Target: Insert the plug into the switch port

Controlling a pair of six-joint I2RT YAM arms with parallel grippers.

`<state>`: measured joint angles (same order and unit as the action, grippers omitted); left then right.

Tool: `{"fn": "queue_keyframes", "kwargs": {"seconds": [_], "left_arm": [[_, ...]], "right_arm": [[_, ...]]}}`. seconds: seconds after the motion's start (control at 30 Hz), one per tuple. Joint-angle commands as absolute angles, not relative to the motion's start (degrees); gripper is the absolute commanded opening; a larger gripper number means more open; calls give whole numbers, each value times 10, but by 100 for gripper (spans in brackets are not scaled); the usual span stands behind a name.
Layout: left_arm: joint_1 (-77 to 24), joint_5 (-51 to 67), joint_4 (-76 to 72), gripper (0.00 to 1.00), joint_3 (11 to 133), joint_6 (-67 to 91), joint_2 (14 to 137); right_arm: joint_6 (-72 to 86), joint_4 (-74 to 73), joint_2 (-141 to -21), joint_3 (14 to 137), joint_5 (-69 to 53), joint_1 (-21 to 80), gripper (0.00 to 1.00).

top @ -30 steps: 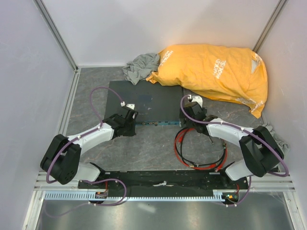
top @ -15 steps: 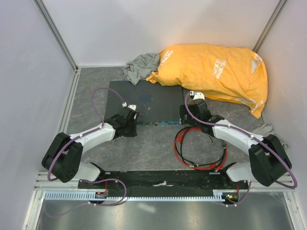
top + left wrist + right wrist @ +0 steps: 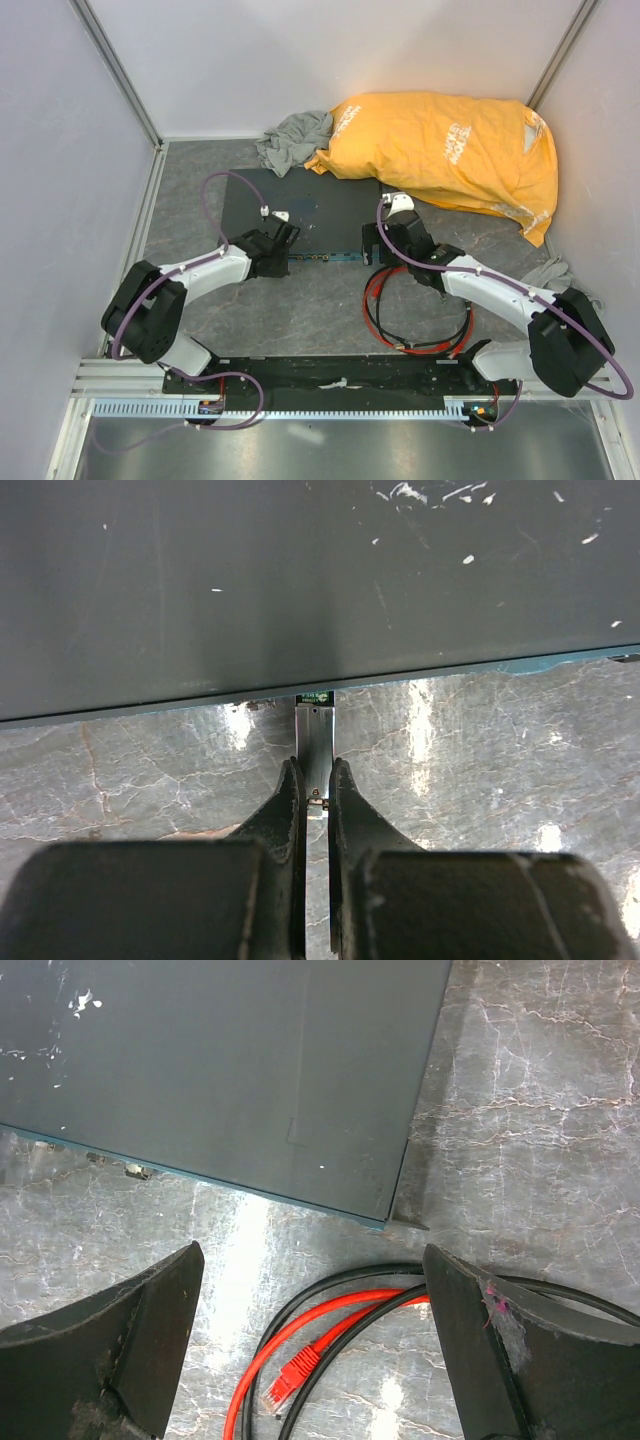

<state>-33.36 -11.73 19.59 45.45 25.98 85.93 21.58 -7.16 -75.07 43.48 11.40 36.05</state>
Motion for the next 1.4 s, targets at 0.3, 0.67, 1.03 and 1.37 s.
{"fn": "queue_keyframes", "kwargs": {"seconds": [0.3,0.67,1.03,1.37], "left_arm": [[-341,-142,202,2,490,272,883],[-350,-143,210,2,516,269,884],[-353,-135,213,2,519,272,903],[-354,-137,213,2,519,274,903]], "right_arm": [[210,-66,-728,452,166,374,98],[210,-63,-726,448,169,375,98],[211,-61,-723,446,165,374,98],[212,-56,-723,442,164,375,98]]}}
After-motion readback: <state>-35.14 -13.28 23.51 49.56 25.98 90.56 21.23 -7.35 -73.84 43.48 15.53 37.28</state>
